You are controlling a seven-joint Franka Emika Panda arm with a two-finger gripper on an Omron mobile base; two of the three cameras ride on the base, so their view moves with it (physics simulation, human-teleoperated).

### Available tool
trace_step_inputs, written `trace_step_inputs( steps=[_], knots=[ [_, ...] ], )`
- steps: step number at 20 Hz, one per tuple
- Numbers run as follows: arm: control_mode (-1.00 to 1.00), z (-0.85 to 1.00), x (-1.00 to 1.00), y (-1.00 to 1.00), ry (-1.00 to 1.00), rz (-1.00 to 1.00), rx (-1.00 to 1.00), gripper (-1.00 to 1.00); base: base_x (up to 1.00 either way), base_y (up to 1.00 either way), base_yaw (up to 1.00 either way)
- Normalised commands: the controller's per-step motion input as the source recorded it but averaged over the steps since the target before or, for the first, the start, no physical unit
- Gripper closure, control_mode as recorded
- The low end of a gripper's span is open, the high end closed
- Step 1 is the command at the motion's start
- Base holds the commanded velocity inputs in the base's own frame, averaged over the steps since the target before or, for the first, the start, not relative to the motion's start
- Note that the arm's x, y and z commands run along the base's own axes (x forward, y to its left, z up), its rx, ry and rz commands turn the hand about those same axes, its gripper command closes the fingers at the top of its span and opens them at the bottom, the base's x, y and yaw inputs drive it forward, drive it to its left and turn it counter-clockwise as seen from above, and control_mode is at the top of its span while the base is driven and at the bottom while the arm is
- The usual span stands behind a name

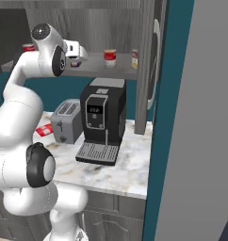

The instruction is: Stack two cans on top of the other two cans in the cabinet.

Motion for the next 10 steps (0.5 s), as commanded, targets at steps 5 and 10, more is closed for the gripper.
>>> trace_step_inputs(
  steps=[5,10],
  knots=[
    [-1.00,0.00,0.38,0.00,0.00,-0.09,0.00,-1.00,0.00,0.00,0.00],
    [-1.00,0.00,0.37,0.00,0.00,-0.03,0.02,-1.00,0.00,0.00,0.00]
  ],
)
